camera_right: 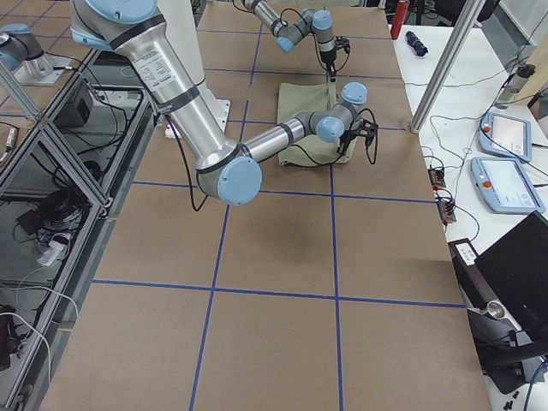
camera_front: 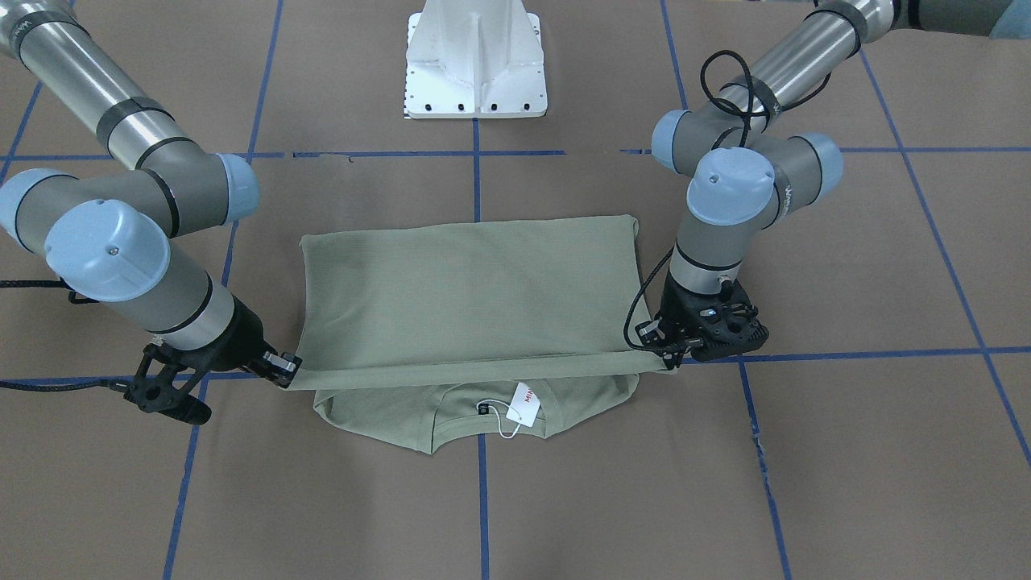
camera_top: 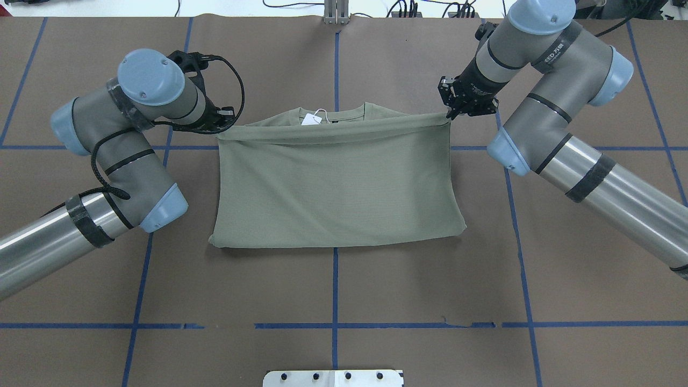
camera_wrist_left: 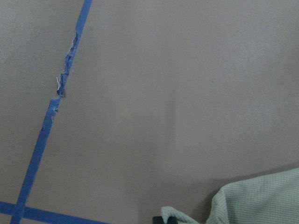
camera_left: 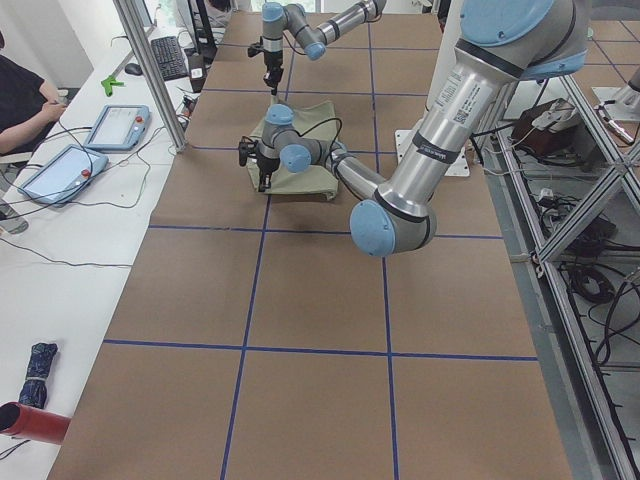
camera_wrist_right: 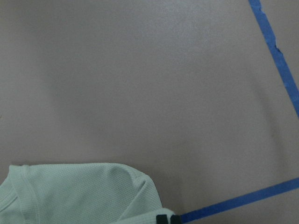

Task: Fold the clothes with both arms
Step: 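Lay the hem near the collar and open both grippers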

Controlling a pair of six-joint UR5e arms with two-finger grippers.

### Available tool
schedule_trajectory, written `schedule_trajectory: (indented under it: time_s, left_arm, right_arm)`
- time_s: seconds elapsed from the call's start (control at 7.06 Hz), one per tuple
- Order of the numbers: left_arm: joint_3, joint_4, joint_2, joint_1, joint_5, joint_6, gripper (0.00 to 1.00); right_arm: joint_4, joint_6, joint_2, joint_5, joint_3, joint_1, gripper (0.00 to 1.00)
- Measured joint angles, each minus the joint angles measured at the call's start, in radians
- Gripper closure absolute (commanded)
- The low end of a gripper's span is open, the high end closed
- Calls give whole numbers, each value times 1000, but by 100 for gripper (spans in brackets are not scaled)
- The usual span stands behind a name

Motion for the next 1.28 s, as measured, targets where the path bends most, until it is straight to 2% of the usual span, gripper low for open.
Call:
schedule_trajectory:
  time_s: [0.85, 0.99, 1.13, 1.28]
  left_arm:
    - [2, -7, -3, 4, 0, 4, 100]
    - [1, -7, -5, 4, 0, 5, 90]
    - [1, -7, -6, 3, 0, 6, 7]
    - [1, -12, -6, 3, 0, 8, 0]
  right_arm:
    - [15, -2, 5, 1, -17, 6, 100]
    - [27, -2, 5, 2, -17, 0, 56]
    - [34, -2, 4, 3, -17, -4, 1]
    - [39, -2, 3, 2, -17, -11, 0]
